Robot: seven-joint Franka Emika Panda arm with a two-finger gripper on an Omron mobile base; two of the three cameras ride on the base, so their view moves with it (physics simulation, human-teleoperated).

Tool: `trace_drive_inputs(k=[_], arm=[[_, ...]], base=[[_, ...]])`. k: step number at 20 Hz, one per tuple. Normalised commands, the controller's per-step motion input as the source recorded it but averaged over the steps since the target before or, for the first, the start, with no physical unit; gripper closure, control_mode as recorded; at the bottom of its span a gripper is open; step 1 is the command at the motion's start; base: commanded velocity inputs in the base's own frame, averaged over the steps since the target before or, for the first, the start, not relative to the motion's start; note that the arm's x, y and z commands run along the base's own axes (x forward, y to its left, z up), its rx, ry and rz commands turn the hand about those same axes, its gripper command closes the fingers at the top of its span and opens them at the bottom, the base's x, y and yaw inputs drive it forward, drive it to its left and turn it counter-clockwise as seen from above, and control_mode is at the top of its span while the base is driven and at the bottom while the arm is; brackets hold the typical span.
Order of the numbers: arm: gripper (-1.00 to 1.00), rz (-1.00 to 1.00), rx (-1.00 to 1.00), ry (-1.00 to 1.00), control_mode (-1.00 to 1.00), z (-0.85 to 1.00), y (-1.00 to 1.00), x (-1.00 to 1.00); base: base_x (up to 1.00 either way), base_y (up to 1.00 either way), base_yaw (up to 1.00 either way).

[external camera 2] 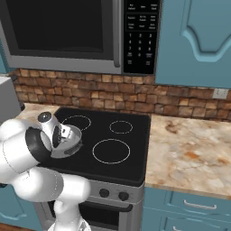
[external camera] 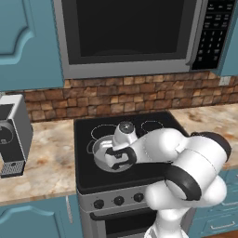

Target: Turn on the burner for the pot on the stove. Wait thirty seconds for the pot to heat up. Then add the garlic to the pot.

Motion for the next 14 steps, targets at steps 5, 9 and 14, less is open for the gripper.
trace_drive_inputs(k=[5,9,14], arm=[[-1.0,0.0,0.01,0.01,-1.0,-0.05,0.0,-0.06],[-1.0,0.0,0.01,-0.02,-1.0,0.04,0.0,-0.14],[-1.0,0.0,0.0,-0.06,-1.0,0.5,0.02,-0.07]], base=[[0.0,0.0,0.0],[0.0,0.0,0.0],[0.0,0.0,0.0]])
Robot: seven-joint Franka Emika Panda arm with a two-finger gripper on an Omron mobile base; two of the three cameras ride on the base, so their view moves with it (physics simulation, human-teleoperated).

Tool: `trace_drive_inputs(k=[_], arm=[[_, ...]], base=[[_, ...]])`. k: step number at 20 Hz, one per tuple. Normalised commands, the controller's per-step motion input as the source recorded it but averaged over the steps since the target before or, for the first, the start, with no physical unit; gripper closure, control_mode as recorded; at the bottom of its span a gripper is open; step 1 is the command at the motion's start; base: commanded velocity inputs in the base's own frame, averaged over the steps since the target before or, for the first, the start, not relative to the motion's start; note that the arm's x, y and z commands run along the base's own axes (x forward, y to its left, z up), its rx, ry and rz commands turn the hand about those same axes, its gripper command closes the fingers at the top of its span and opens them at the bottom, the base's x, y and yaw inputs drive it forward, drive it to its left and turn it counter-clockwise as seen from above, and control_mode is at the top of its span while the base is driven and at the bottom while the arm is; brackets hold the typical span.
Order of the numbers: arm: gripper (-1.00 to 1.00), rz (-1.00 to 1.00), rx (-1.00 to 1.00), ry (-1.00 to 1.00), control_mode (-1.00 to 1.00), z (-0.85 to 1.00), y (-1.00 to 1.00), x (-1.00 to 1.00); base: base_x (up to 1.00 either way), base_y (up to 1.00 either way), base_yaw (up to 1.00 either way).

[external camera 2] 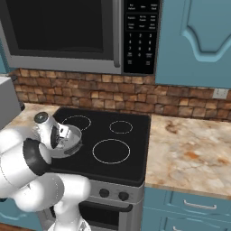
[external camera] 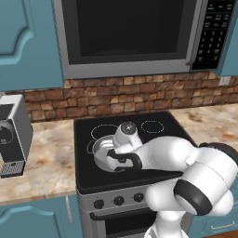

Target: Turn on the burner for the pot on the stove. Wait thirty seconds for the pot to heat up. Then add the garlic to the pot.

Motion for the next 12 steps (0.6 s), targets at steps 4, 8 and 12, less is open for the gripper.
trace_drive_inputs(k=[4,8,12], arm=[[-1.0,0.0,0.0,-0.13,-1.0,0.9,0.0,-0.18],[-1.0,0.0,0.0,-0.32,-1.0,0.35,0.0,-0.63],[-1.0,0.0,-0.02,-0.49,-1.0,0.24,0.0,-0.56]], base=[[0.0,0.0,0.0],[0.0,0.0,0.0],[0.0,0.0,0.0]])
